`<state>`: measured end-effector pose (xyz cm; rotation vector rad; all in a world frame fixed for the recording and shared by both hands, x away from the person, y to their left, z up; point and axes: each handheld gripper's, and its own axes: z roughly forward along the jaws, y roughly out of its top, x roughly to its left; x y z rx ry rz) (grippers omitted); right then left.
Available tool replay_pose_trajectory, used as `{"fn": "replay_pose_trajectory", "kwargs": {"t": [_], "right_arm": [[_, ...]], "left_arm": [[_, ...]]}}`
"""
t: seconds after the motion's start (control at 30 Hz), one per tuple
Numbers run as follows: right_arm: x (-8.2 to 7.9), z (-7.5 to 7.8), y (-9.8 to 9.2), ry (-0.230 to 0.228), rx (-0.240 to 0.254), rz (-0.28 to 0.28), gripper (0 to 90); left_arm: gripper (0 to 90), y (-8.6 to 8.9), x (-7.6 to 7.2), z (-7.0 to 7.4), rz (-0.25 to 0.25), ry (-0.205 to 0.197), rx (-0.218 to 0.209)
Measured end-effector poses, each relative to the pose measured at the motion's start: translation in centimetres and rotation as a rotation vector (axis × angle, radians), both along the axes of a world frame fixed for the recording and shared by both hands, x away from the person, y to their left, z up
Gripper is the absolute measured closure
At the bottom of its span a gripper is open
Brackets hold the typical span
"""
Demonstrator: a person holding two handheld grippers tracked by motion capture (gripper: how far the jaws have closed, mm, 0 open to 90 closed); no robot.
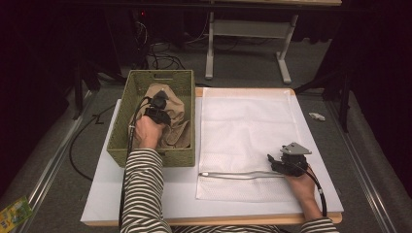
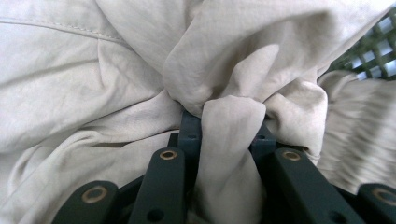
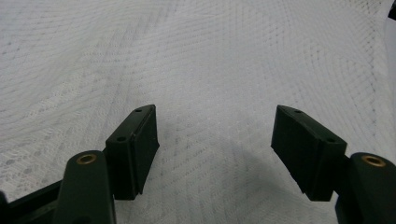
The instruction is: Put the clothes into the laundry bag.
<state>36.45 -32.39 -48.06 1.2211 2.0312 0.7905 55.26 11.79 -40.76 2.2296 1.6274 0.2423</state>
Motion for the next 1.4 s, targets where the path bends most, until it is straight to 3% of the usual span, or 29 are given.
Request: {"fn": "replay_pose_trajectory", "kwargs": {"t": [0.17,0.53,0.67,0.77,1.03,1.23,1.4], "right_arm": [[0.0,0.0,0.0,-0.001,0.000,-0.002,31.9],[0.0,0.0,0.0,0.001,0.004,-0.002,31.6],[0.0,0.0,-0.1,-0.001,0.006,-0.003,31.6],[0.0,0.0,-0.1,-0.001,0.008,-0.004,31.6],[0.0,0.0,0.0,-0.004,0.007,-0.007,31.7],[0.0,0.0,0.0,-0.004,0.008,-0.006,31.6],[0.0,0.0,-0.1,-0.002,0.012,-0.006,31.5]], "left_arm": [[74.6,1.0,-1.0,1.7,-0.012,-0.082,-0.071],[75.1,2.4,-2.9,4.2,-0.025,-0.193,-0.216],[75.3,2.5,-3.3,5.0,-0.034,-0.226,-0.256],[75.4,2.6,-3.7,5.4,-0.023,-0.250,-0.263],[76.4,3.3,-4.4,6.6,-0.008,-0.296,-0.360],[77.1,3.7,-4.9,7.3,-0.010,-0.325,-0.410],[77.6,3.6,-5.3,7.9,-0.016,-0.353,-0.424]]}}
